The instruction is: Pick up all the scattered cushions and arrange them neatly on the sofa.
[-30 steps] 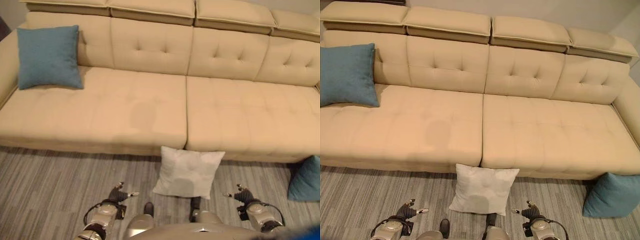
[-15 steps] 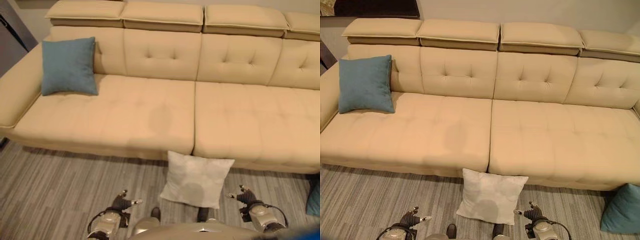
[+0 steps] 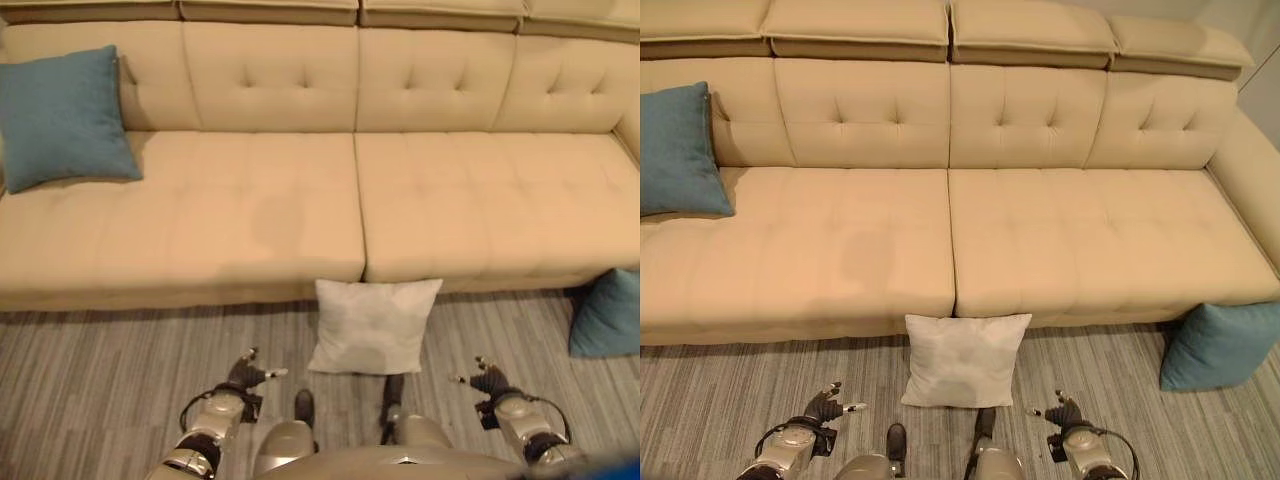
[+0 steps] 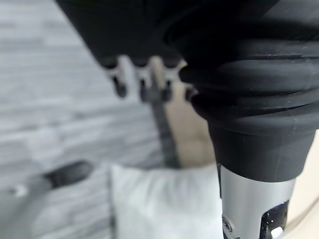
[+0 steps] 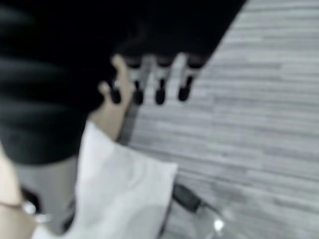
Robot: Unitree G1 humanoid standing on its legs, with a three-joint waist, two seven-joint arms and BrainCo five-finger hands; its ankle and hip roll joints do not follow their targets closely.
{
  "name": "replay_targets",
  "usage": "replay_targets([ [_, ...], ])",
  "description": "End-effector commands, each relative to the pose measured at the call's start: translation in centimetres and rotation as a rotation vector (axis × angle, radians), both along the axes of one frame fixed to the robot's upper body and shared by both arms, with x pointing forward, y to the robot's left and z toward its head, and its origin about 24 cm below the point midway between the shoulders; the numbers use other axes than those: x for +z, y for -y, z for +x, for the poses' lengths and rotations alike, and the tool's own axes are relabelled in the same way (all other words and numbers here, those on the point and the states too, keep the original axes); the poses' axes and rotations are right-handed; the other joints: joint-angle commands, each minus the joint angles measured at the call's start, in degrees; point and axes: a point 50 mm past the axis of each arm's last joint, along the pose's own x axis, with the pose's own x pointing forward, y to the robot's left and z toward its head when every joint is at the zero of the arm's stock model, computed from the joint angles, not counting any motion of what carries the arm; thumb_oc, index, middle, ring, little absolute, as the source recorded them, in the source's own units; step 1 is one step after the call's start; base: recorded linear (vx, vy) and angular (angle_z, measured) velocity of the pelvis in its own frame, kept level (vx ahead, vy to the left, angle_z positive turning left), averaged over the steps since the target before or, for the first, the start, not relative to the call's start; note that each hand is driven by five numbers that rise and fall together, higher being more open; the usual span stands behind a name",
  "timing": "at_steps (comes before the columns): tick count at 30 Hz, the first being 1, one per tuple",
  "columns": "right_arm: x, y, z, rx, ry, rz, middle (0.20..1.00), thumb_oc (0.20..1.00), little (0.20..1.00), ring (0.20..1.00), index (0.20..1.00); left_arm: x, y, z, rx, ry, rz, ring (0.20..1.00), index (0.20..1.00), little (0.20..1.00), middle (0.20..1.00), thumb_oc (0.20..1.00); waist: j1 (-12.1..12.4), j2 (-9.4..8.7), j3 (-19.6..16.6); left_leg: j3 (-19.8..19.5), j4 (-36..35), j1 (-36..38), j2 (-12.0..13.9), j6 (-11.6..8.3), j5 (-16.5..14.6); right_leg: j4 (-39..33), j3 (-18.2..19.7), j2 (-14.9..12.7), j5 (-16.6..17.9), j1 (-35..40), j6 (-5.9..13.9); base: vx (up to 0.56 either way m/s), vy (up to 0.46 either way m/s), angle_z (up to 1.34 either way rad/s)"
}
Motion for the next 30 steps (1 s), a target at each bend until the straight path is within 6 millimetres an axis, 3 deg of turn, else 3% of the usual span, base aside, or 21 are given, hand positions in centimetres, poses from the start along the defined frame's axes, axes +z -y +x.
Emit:
replay_targets([
  [1, 1.2, 1.2, 1.6, 0.014, 0.068, -0.044, 1.000, 1.000, 1.000, 1.000, 1.000, -0.2, 0.2, -0.1, 0.014, -0.003, -0.002, 1.000, 1.000, 1.000, 1.000, 1.000, 0.87, -0.54, -0.55, -7.42, 4.74, -2.06, -2.50, -3.64, -2.65, -1.03, -0.13, -1.93, -2.95, 4.28, 3.31, 0.06, -0.046, -0.05],
  [6, 1.3, 1.4, 1.5, 0.015, 0.073, -0.048, 1.000, 1.000, 1.000, 1.000, 1.000, -0.6, 0.5, -0.7, 0.025, -0.023, -0.017, 1.000, 1.000, 1.000, 1.000, 1.000, 0.46, -0.05, -0.27, -7.97, 4.04, -0.58, -1.67, -4.27, -2.62, -2.40, -1.67, -1.75, -3.10, 5.88, 2.97, 0.06, -0.067, 0.14],
  [9, 1.7, 1.4, 2.2, 0.022, 0.102, -0.056, 1.000, 1.000, 1.000, 1.000, 1.000, -0.2, 0.7, 0.0, 0.031, 0.009, -0.021, 1.000, 1.000, 1.000, 1.000, 1.000, 0.22, 0.32, 0.93, -8.56, 3.87, -1.31, -1.40, -4.57, -2.22, -2.49, -2.16, -1.63, -3.28, 5.20, 2.76, -0.05, -0.062, 0.16],
  [11, 2.3, 1.4, 3.1, 0.026, 0.139, -0.062, 1.000, 1.000, 1.000, 1.000, 1.000, 0.3, 0.9, 1.1, 0.034, 0.055, -0.018, 1.000, 1.000, 1.000, 1.000, 1.000, 0.22, 0.51, 2.43, -8.85, 4.23, -2.73, -1.31, -4.65, -1.90, -2.04, -2.23, -1.67, -3.34, 3.89, 2.62, -0.11, -0.043, 0.11],
  [14, 4.0, 1.7, 5.7, 0.012, 0.246, -0.084, 1.000, 1.000, 1.000, 1.000, 1.000, 2.3, 1.0, 4.3, 0.061, 0.190, -0.013, 1.000, 1.000, 1.000, 1.000, 1.000, -0.17, 0.95, 6.42, -9.42, 7.34, -8.59, -1.49, -4.74, -1.42, 2.07, -1.67, -2.45, -3.51, -2.51, 2.24, -0.26, -0.024, 0.07],
  [16, 6.6, 2.0, 8.6, -0.021, 0.393, -0.112, 1.000, 1.000, 1.000, 1.000, 1.000, 5.2, 1.1, 7.9, 0.123, 0.364, -0.010, 1.000, 1.000, 1.000, 1.000, 1.000, -0.92, 1.35, 9.47, -9.81, 12.96, -17.00, -1.86, -4.84, -1.41, 7.93, -0.87, -3.71, -3.84, -11.45, 1.42, -0.29, 0.009, 0.04],
  [17, 6.7, 2.0, 8.6, -0.021, 0.393, -0.112, 1.000, 1.000, 1.000, 1.000, 1.000, 5.2, 1.1, 7.9, 0.123, 0.365, -0.010, 1.000, 1.000, 1.000, 1.000, 1.000, -0.86, 1.37, 9.30, -9.76, 13.33, -17.35, -1.80, -4.86, -1.68, 8.26, -0.78, -3.70, -4.04, -11.82, 1.40, -0.21, 0.002, 0.03],
  [21, 10.1, 2.5, 12.0, -0.051, 0.548, -0.173, 1.000, 1.000, 1.000, 1.000, 1.000, 9.0, 1.7, 12.1, 0.208, 0.548, -0.046, 1.000, 1.000, 1.000, 1.000, 1.000, -1.88, 1.55, 10.56, -10.39, 20.84, -29.27, -2.20, -4.89, -2.04, 15.63, 0.14, -5.45, -5.38, -23.12, 0.76, -0.11, -0.004, 0.11],
  [22, 11.4, 2.7, 13.0, -0.059, 0.594, -0.183, 1.000, 1.000, 1.000, 1.000, 1.000, 10.1, 1.8, 13.1, 0.216, 0.595, -0.058, 1.000, 1.000, 1.000, 1.000, 1.000, -1.94, 1.90, 10.90, -10.46, 23.30, -31.75, -1.77, -5.24, -4.03, 18.47, 0.94, -5.76, -7.18, -25.78, 1.18, -0.06, 0.005, 0.04],
  [26, 16.6, 3.2, 16.4, -0.081, 0.787, -0.236, 1.000, 1.000, 1.000, 1.000, 1.000, 14.5, 2.5, 16.6, 0.225, 0.756, -0.085, 1.000, 1.000, 1.000, 1.000, 1.000, -3.11, 2.09, 11.91, -10.73, 29.69, -43.31, -1.44, -5.45, -4.64, 25.66, 3.05, -7.05, -8.43, -37.32, 0.83, -0.08, 0.021, 0.06],
  [27, 19.6, 3.7, 18.0, -0.129, 0.891, -0.244, 1.000, 1.000, 1.000, 1.000, 1.000, 17.1, 3.0, 18.3, 0.219, 0.836, -0.101, 1.000, 1.000, 1.000, 1.000, 1.000, -3.76, 2.41, 12.27, -10.65, 32.38, -48.50, -1.18, -5.56, -4.91, 29.26, 4.05, -7.71, -9.03, -42.84, 0.72, -0.05, 0.037, 0.08],
  [28, 19.7, 3.7, 18.0, -0.129, 0.892, -0.245, 1.000, 1.000, 1.000, 1.000, 1.000, 17.2, 3.0, 18.4, 0.220, 0.838, -0.102, 1.000, 1.000, 1.000, 1.000, 1.000, -3.76, 2.38, 12.14, -10.60, 32.60, -48.88, -1.21, -5.54, -4.98, 29.52, 4.15, -7.77, -9.11, -43.27, 0.73, -0.05, 0.056, 0.08],
  [29, 22.1, 3.5, 19.1, -0.131, 0.975, -0.242, 1.000, 1.000, 1.000, 1.000, 1.000, 18.9, 3.5, 19.5, 0.207, 0.887, -0.108, 1.000, 1.000, 1.000, 1.000, 1.000, -4.49, 2.50, 12.56, -10.82, 34.81, -53.39, -1.02, -5.64, -5.19, 32.04, 5.38, -7.61, -9.71, -47.89, 0.46, -0.01, 0.037, 0.03],
  [30, 22.2, 3.5, 19.2, -0.131, 0.977, -0.243, 1.000, 1.000, 1.000, 1.000, 1.000, 19.0, 3.5, 19.5, 0.207, 0.888, -0.109, 1.000, 1.000, 1.000, 1.000, 1.000, -4.49, 2.47, 12.35, -10.75, 35.06, -53.85, -1.04, -5.63, -5.28, 32.30, 5.50, -7.65, -9.80, -48.40, 0.46, -0.01, 0.043, 0.01],
])
